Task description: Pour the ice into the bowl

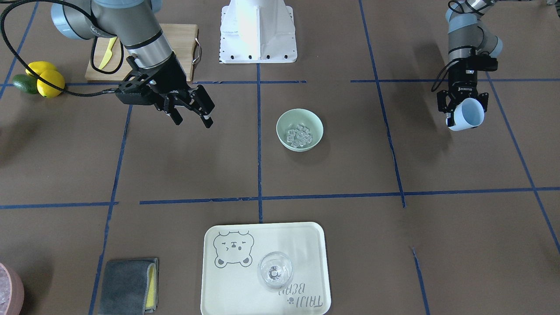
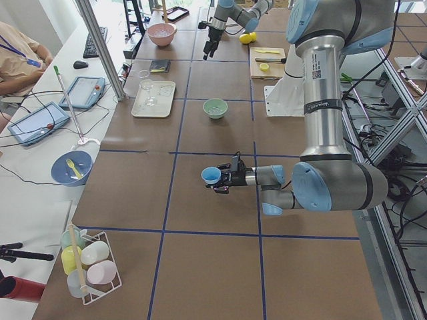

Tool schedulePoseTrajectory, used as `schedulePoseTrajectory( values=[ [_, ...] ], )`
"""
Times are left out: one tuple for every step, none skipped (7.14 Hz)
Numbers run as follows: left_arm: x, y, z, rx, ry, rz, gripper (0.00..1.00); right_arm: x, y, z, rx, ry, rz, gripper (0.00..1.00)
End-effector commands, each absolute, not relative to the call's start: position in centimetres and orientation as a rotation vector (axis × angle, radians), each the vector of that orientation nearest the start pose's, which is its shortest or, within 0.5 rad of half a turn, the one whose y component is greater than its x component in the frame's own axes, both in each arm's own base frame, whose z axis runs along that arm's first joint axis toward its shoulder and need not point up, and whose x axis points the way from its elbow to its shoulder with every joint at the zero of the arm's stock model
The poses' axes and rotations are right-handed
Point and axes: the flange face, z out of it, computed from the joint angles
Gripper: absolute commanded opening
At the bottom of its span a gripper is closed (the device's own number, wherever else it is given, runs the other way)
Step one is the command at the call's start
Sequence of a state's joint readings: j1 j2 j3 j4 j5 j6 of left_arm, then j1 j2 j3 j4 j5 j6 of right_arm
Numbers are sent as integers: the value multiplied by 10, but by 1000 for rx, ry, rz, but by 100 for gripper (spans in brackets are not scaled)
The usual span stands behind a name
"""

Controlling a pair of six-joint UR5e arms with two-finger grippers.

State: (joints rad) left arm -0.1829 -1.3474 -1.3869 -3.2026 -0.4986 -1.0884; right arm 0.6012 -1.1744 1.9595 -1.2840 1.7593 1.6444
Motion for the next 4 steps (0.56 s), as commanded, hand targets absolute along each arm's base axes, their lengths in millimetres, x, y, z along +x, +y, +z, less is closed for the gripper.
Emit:
schedulePoseTrajectory(
  values=[
    [299,-284,664,1226,699,-408,0,-412,-419,236,129,-1086,508,100],
    [299,-285,667,1226,686,-403,0,-412,-419,236,128,-1086,509,100],
    [314,-294,657,1236,675,-419,0,-412,-419,236,129,-1086,508,100],
    [328,-303,647,1243,666,-433,0,-412,-419,237,128,-1084,508,100]
  ],
)
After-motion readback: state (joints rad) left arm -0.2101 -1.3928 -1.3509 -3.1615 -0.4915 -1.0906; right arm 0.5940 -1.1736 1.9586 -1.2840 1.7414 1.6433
